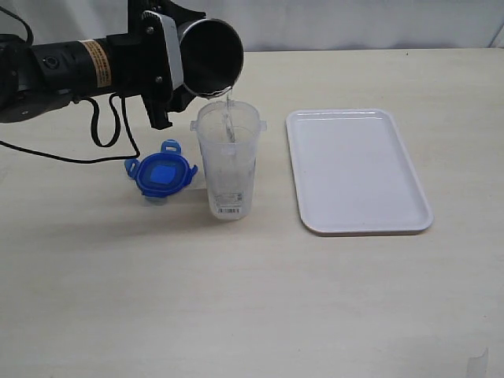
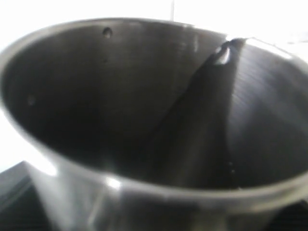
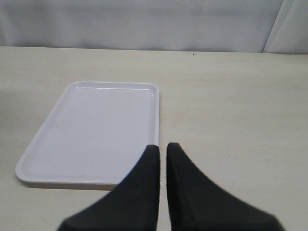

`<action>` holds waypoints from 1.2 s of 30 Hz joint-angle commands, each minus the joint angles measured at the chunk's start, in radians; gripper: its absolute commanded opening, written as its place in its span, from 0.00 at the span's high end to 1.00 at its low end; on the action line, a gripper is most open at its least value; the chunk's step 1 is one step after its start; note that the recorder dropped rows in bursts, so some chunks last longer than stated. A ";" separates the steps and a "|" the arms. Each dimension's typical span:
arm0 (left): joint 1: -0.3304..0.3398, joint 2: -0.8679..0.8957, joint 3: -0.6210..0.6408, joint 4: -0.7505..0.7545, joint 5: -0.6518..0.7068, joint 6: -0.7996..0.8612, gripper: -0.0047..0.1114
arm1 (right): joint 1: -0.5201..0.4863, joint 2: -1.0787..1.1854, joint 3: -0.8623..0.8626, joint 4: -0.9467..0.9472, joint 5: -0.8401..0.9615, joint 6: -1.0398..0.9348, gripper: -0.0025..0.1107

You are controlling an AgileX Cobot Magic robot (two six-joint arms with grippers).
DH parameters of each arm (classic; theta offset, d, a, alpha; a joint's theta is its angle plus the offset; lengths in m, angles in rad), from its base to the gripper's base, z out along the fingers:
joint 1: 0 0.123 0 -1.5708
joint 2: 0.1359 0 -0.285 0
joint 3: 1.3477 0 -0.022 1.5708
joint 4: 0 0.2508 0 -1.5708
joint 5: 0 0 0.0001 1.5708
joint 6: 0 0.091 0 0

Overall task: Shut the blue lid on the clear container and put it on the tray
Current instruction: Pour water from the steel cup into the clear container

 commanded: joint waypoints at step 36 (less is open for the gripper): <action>-0.001 -0.024 -0.010 -0.028 -0.017 -0.268 0.96 | -0.004 -0.004 0.002 0.001 -0.004 0.000 0.93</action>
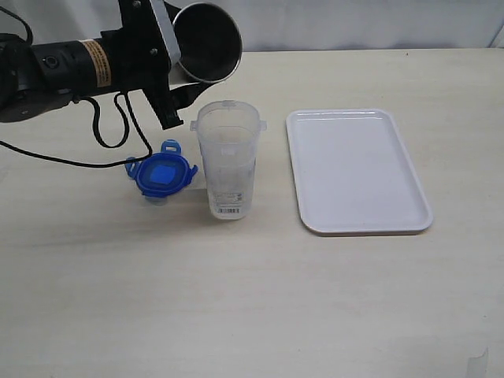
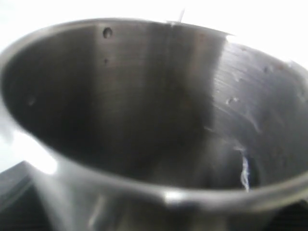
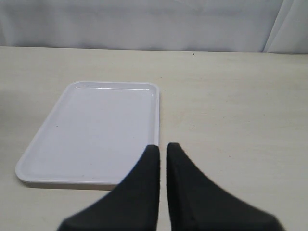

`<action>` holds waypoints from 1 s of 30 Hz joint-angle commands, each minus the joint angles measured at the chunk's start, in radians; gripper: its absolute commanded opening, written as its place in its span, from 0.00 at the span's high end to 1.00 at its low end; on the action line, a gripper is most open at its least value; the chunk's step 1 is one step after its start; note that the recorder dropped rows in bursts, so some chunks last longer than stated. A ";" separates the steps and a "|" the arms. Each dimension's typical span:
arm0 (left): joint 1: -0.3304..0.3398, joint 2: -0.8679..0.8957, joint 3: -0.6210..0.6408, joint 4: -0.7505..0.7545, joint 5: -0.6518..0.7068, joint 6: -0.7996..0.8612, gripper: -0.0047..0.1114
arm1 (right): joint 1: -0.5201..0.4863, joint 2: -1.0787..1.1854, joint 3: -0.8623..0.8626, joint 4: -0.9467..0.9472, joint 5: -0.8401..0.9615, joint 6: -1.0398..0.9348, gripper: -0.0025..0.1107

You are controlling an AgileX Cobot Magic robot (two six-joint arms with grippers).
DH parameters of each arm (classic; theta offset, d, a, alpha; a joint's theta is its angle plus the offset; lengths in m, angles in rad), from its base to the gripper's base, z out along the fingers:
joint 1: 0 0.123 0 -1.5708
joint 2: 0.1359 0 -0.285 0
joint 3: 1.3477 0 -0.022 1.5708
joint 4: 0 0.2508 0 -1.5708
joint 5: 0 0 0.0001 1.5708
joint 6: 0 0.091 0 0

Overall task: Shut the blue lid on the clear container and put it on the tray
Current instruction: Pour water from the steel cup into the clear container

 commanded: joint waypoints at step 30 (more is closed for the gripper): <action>-0.001 -0.024 -0.010 -0.030 0.019 0.254 0.96 | -0.004 -0.004 0.002 0.001 -0.004 0.000 0.93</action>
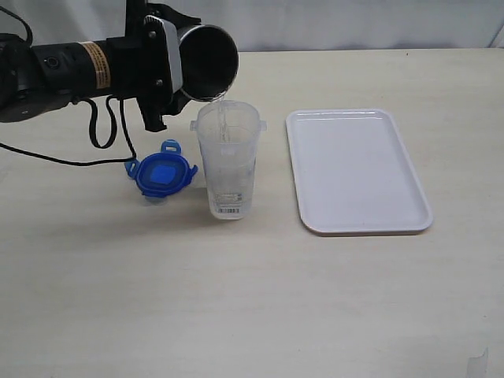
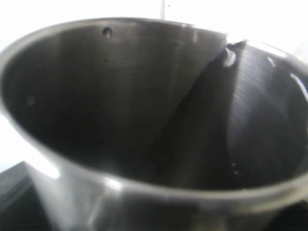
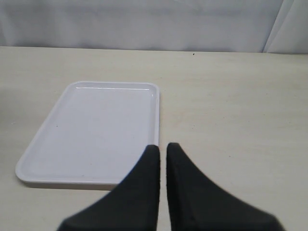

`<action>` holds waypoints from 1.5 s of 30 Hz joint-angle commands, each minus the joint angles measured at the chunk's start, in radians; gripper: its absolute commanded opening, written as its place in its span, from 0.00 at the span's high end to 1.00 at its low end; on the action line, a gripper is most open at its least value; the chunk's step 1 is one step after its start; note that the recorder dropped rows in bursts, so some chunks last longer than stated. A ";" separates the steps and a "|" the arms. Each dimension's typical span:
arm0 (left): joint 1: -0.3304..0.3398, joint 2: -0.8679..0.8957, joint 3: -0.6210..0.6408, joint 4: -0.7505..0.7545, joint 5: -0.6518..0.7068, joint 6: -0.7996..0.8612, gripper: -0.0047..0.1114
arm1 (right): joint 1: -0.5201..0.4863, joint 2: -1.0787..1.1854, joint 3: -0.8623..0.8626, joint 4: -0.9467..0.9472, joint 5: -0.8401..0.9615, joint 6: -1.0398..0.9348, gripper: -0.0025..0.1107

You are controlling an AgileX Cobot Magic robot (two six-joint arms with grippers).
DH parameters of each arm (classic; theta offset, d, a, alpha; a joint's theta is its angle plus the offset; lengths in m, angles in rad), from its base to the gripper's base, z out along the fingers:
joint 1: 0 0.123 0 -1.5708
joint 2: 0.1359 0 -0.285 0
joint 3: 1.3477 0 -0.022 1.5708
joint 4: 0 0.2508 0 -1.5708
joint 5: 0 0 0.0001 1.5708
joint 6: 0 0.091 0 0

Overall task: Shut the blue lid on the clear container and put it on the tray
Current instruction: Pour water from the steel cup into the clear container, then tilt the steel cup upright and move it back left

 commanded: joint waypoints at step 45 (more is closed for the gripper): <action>0.290 0.471 -0.325 -0.340 -0.217 -0.974 0.96 | -0.004 -0.004 0.002 0.001 -0.004 0.000 0.93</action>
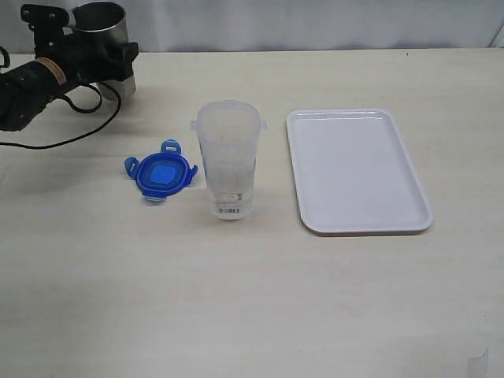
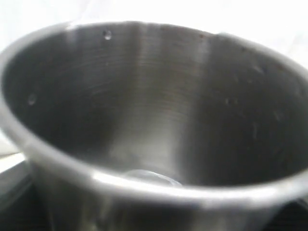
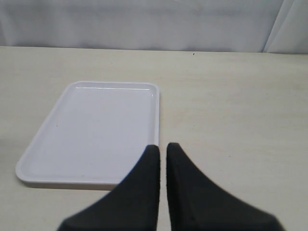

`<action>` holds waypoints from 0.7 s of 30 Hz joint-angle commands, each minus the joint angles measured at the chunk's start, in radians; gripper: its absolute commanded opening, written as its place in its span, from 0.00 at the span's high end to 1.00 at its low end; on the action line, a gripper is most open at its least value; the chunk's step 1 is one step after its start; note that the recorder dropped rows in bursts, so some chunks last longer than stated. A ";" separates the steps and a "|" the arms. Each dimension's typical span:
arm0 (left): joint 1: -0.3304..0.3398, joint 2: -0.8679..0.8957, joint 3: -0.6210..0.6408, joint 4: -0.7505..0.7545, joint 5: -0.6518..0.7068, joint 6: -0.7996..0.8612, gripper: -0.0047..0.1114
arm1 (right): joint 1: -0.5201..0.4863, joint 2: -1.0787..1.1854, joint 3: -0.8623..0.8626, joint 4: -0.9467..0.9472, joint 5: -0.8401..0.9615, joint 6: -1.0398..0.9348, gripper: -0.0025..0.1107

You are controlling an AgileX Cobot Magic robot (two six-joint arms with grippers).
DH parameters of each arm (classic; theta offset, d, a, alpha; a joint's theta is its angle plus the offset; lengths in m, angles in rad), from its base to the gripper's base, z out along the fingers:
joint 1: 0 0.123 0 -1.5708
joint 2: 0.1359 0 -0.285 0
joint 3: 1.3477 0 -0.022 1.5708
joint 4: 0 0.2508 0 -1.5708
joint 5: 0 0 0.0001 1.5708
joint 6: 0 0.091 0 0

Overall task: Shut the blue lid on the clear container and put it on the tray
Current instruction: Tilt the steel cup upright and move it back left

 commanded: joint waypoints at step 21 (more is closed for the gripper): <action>0.000 0.050 -0.036 0.037 0.022 -0.041 0.96 | -0.004 -0.004 0.002 0.001 -0.004 0.000 0.93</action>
